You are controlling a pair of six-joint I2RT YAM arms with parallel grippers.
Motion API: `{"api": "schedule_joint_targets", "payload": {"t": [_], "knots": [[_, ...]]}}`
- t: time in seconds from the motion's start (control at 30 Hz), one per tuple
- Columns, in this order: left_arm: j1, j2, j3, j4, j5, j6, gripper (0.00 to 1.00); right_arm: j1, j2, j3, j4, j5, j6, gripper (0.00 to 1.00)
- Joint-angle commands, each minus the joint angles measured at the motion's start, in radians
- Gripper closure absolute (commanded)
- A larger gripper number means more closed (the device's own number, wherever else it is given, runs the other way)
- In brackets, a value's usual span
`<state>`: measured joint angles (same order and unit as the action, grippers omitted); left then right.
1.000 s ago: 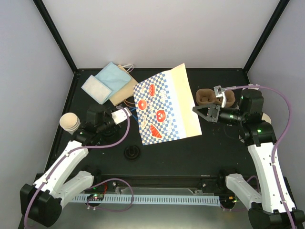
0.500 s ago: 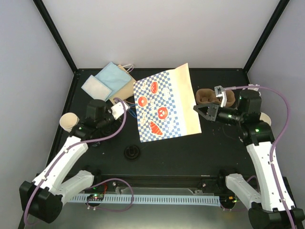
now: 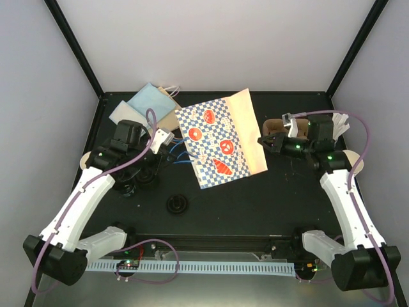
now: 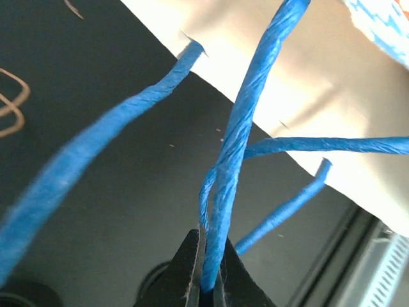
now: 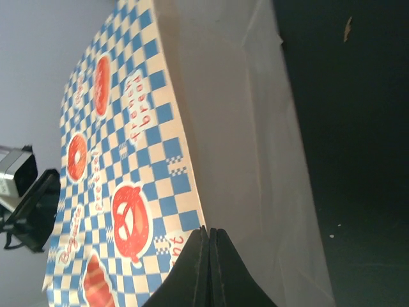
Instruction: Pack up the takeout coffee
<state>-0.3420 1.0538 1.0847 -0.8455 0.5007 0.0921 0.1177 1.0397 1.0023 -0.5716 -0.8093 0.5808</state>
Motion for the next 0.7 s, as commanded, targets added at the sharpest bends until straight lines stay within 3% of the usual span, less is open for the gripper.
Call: {"api": "schedule_joint_targets", "payload": {"t": [0.0,0.37,0.67], "knots": [[0.006,-0.024,0.057,-0.135,0.172,-0.097,0.98,-0.036,0.023,-0.026,0.062,0.012,-0.025,0.99],[0.157,-0.089,0.092,-0.069,0.462,-0.273,0.98,-0.117,0.033,-0.171,0.102,0.013,-0.049,0.99],[0.186,-0.163,-0.030,0.341,0.672,-0.655,0.98,-0.116,0.068,-0.290,0.205,0.033,-0.015,0.99]]}}
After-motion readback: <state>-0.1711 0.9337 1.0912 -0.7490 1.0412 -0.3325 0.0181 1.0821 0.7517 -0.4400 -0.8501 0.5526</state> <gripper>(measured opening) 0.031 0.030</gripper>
